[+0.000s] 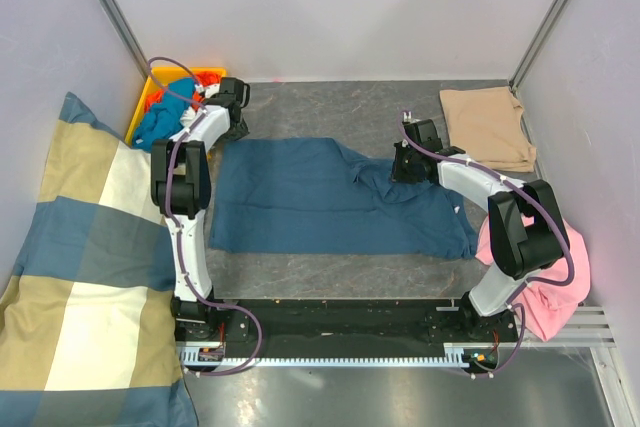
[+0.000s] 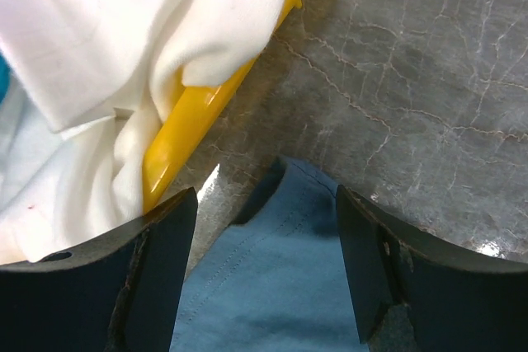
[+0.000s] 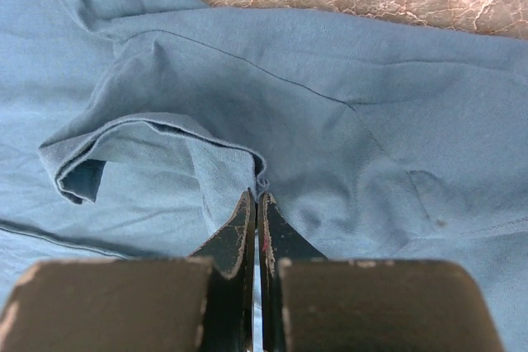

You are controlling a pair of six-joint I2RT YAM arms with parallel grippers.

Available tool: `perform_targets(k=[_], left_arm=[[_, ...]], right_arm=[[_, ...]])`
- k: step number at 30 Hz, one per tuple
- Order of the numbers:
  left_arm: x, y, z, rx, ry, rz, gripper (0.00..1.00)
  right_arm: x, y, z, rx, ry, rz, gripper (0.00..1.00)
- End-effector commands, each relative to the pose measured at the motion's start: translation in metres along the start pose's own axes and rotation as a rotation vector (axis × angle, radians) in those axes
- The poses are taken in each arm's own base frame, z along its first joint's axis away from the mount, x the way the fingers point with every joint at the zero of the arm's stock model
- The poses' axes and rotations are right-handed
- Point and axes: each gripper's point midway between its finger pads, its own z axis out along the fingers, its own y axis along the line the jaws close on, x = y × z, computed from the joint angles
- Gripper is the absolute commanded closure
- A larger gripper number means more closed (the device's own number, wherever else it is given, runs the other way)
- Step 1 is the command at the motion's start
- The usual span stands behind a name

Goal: Fold and stack the t-shirts
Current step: Fold the tshirt

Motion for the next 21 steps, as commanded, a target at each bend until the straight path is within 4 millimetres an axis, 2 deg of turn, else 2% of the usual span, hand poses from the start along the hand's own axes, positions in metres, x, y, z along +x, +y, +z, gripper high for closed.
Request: perform_targets(k=[1,10,12,15,21], left_arm=[[-0.009,0.002,0.003,0.016,0.021,-0.062,0.24],[-0.006,0.001,0.009,0.028,0.054,-0.07,0.24],[-0.006,0.001,0.009,0.029,0.054,-0.07,0.27],[-0.004,0.001,0.009,0.033,0.061,-0.064,0.38],[0.004,0.004,0.007,0.031,0.079,-0.053,0.39]], right_arm=[[-0.006,0.005,-0.004,-0.025,-0.023,-0.014,1.0],[-0.006,0.005,-0.002,-0.022,-0.021,-0.014,1.0],[-0.006,0.005,-0.003,-0.022,-0.022,-0.013,1.0],[-0.005,0.005,-0.003,-0.02,-0.022,-0.015,1.0],[-0.007,0.005,-0.003,-0.021,-0.024,-0.013,1.0]])
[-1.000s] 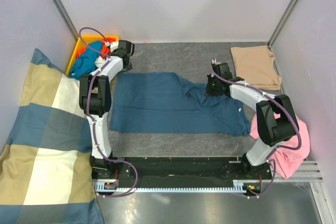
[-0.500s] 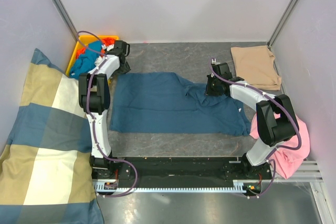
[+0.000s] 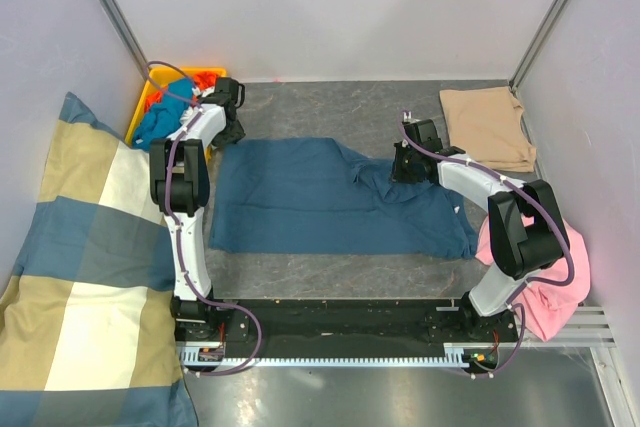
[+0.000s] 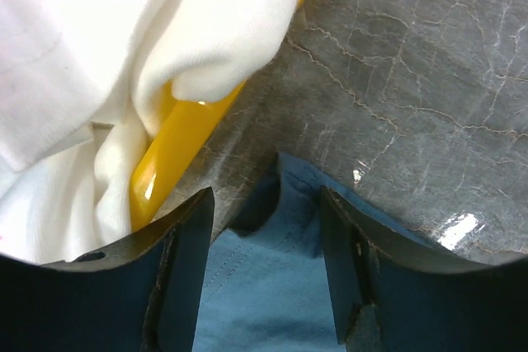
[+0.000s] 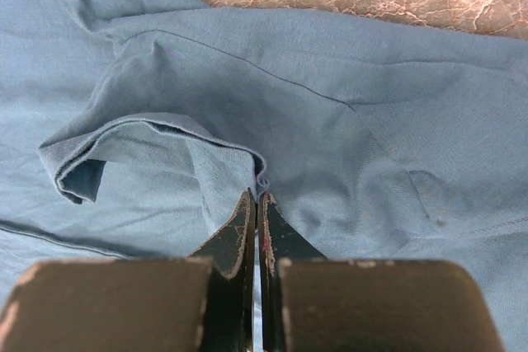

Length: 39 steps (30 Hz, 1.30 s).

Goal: Fold and stack the t-shirts
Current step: Fold the tshirt

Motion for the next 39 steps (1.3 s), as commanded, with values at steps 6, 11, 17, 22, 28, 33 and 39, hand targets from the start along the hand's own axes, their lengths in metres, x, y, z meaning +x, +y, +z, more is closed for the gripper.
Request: perform_targets(k=[6,11,17,22,28,33,39], left_arm=[[0.0,0.006,-0.004,-0.005,0.005,-0.036,0.41],[0.001,0.005,-0.003,-0.003,0.008,-0.037,0.84],[0.001,0.009,-0.004,-0.018,0.002,-0.028,0.98],[-0.003,0.012,-0.016,-0.006,-0.014,-0.026,0.98],[0.008,0.021,-0.027,0.018,-0.023,-0.025,0.98],[0.004,0.026,-0.044,0.041,-0.055,-0.041,0.98],[0.005,0.035,-0.061,0.062,-0.082,-0.047,0.98]], right_arm=[[-0.005,0.005,-0.003,-0.021,-0.021,-0.013,1.0],[-0.006,0.005,-0.003,-0.022,-0.022,-0.013,1.0],[-0.005,0.005,-0.002,-0.022,-0.018,-0.013,1.0],[-0.013,0.003,-0.011,-0.007,-0.053,-0.003,1.0],[-0.039,-0.014,-0.051,0.118,-0.18,0.025,1.0],[-0.06,-0.043,-0.094,0.243,-0.295,0.098,1.0],[-0.073,-0.074,-0.141,0.374,-0.4,0.167,1.0]])
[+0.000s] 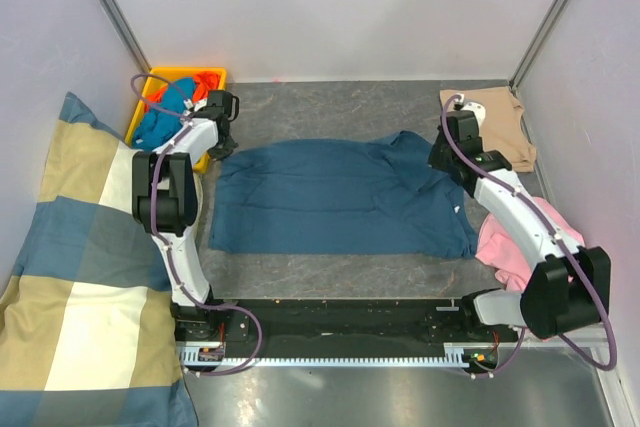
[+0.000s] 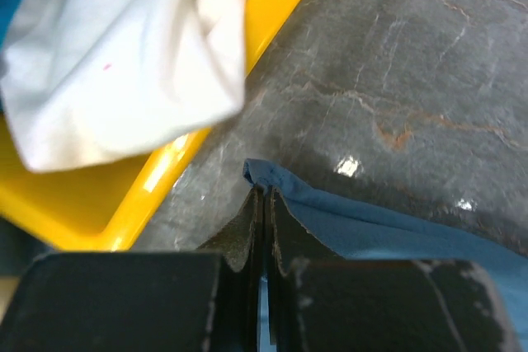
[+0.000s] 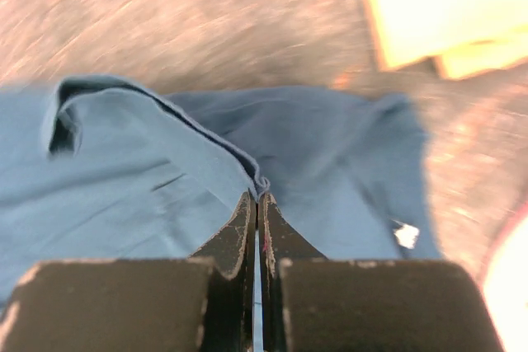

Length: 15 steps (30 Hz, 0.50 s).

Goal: Fold and stack the t-shirts
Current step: Fold the tshirt

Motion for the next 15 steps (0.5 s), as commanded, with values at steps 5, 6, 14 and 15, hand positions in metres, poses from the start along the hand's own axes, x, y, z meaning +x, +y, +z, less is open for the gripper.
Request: perform_targets(k=[5,6,14,15], left_arm=[[-0.023,0.012,-0.036,0.05,-0.109,-0.039,0.98],[-0.022,0.013,-0.037,0.05,-0.11,-0.039,0.98],[-0.002,0.033,-0.055,0.049,-0.106,-0.07,0.98],[0.001,0.034,-0.056,0.051,-0.106,-0.073,0.98]], right_arm=[[-0.029,-0.054,-0.044,0.22,-0.119,0.072,1.0],[-0.028,-0.058,-0.045,0.233,-0.116,0.075,1.0],[-0.016,-0.074,-0.059,0.268,-0.096,0.085,1.0],[-0.015,-0.075,-0.06,0.272,-0.094,0.085,1.0]])
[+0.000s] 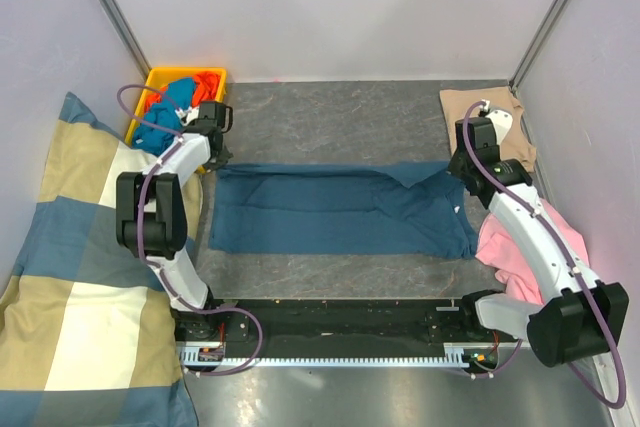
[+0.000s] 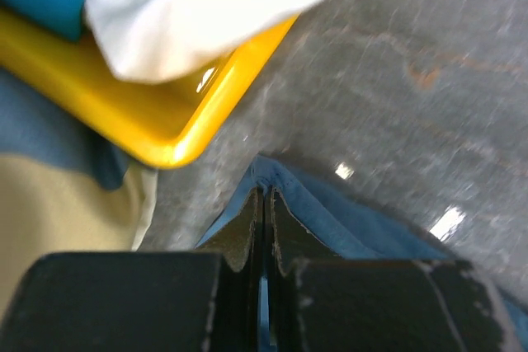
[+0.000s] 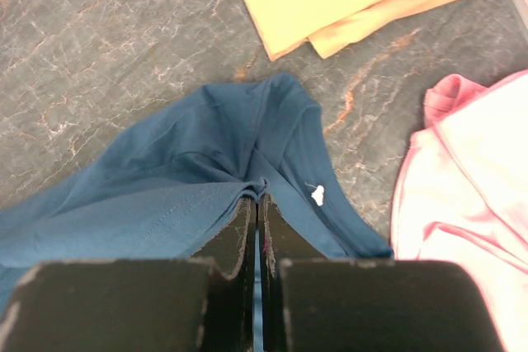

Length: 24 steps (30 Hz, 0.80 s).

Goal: Fold and stack the t-shirts
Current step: Fold the tshirt

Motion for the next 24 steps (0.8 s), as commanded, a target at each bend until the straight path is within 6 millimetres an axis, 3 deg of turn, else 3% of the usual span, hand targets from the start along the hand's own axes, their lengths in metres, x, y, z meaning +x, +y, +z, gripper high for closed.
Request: perform_targets(k=[1,11,24], left_arm=[[-0.002,0.011,-0.018,0.022,-0.046,-0.044,0.98],[0.019,0.033,-0.039,0.026,-0.06,-0.091,0.98],[0.057,0.048,-0.034,0.011,-0.002,-0.1,0.98]], right_arm=[[-0.004,-0.021,-0.011,0.062,-0.025,0.016,1.0],[0.005,-0.037,-0.021,0.1,0.002,0.014,1.0],[0.065,-0.038,-0.011,0.078,0.173,0.03,1.0]])
